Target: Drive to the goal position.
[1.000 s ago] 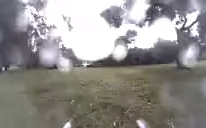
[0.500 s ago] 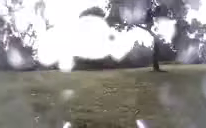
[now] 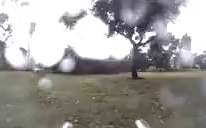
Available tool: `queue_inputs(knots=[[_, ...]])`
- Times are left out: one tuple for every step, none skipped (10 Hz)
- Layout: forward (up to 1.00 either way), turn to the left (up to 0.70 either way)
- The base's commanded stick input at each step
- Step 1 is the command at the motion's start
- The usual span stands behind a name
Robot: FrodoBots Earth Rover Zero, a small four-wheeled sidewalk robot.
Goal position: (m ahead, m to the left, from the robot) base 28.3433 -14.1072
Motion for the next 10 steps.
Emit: queue_inputs(knots=[[1.0,-0.39],[1.0,-0.39],[1.0,-0.39],[1.0,-0.39],[1.0,-0.39],[1.0,-0.39],[1.0,-0.39],[1.0,-0.39],[1.0,-0.39],[1.0,-0.39]])
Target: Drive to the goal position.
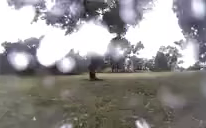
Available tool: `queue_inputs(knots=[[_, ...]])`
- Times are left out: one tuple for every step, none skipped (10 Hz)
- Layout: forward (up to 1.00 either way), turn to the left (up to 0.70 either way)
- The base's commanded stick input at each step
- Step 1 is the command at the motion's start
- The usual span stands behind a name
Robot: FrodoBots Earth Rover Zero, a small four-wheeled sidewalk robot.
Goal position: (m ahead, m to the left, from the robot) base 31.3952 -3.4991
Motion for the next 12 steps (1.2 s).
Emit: queue_inputs(knots=[[1.0,-0.39],[1.0,-0.39],[1.0,-0.39],[1.0,-0.39],[1.0,-0.27],[1.0,-0.05],[1.0,0.01],[1.0,0.01],[1.0,0.01],[1.0,0.01],[1.0,0.01],[1.0,0.01]])
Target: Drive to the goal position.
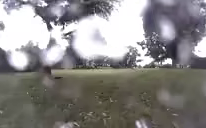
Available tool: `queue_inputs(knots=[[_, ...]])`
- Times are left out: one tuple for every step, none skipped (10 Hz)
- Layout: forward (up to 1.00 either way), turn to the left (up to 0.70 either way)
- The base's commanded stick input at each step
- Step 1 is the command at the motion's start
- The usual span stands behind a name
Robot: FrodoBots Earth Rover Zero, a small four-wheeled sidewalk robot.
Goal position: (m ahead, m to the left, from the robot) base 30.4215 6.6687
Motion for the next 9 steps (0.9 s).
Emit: queue_inputs(knots=[[1.0,0.01],[1.0,0.01],[1.0,0.01],[1.0,0.01],[1.0,0.01],[1.0,0.01],[1.0,0.01],[1.0,0.01],[1.0,0.01]])
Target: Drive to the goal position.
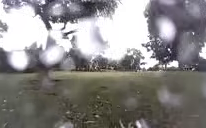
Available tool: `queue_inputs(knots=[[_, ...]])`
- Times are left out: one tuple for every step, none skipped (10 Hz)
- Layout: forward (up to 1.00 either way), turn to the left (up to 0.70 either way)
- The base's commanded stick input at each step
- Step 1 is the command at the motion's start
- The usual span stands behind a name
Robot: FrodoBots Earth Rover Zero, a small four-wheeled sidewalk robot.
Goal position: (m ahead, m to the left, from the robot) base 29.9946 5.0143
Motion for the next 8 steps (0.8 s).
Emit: queue_inputs(knots=[[1.0,0.01],[1.0,0.01],[1.0,0.01],[1.0,0.01],[1.0,0.01],[1.0,0.01],[1.0,0.01],[1.0,0.01]])
